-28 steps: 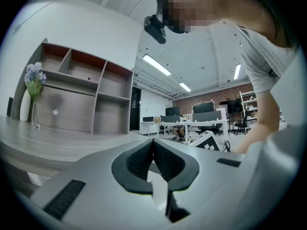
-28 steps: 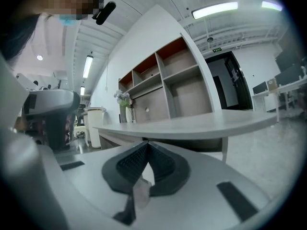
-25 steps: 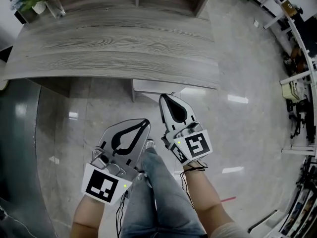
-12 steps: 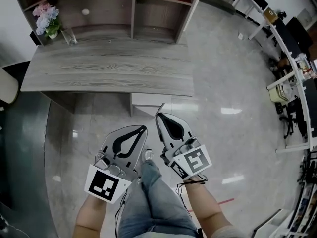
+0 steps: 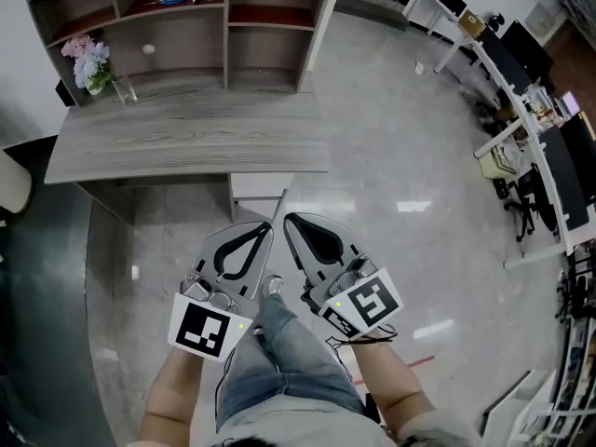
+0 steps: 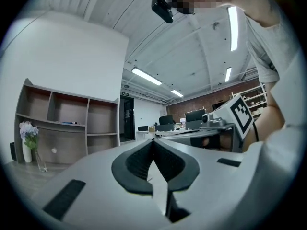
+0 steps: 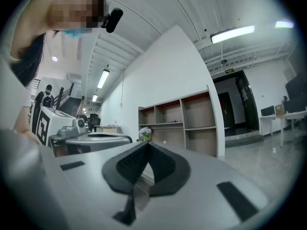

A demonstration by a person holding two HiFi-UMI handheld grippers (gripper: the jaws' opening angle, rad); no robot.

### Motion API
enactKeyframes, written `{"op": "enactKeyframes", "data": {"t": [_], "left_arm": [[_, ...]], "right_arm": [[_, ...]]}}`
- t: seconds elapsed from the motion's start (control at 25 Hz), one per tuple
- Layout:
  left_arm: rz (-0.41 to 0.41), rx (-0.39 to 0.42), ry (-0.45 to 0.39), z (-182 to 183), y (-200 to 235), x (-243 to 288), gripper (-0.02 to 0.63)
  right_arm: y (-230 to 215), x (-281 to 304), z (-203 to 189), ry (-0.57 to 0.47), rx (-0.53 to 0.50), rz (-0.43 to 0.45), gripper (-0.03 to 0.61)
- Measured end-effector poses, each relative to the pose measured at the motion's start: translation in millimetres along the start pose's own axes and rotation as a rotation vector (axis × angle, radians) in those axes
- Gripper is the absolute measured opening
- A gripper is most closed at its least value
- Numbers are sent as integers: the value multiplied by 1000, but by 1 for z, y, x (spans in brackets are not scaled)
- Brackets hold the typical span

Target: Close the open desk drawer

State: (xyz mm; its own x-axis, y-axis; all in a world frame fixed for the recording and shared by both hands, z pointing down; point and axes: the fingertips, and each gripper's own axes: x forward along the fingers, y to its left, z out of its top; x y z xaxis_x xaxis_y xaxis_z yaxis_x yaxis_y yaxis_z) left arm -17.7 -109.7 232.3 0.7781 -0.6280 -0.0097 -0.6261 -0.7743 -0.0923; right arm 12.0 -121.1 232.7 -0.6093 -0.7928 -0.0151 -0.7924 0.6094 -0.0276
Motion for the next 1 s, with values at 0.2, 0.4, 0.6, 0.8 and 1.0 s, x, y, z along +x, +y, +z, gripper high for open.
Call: {"op": "enactKeyframes", "data": {"t": [0.2, 0.4, 0.6, 0.8, 1.0], "left_arm": [[-9, -5, -2, 21, -17, -11, 11], [-10, 10, 9, 29, -30, -24, 11], [18, -3, -4, 38, -34, -31, 11], [34, -7, -10, 46, -38, -30, 11], [46, -21, -3, 48, -40, -30, 11]], "right_arm": [[25, -20, 25, -11, -12, 22, 8], [46, -33, 35, -20, -33, 51, 8], [54, -37, 42, -18, -59, 84, 8], [54, -43, 42, -17, -61, 100, 8], [52, -46, 45, -27, -44, 102, 8]]}}
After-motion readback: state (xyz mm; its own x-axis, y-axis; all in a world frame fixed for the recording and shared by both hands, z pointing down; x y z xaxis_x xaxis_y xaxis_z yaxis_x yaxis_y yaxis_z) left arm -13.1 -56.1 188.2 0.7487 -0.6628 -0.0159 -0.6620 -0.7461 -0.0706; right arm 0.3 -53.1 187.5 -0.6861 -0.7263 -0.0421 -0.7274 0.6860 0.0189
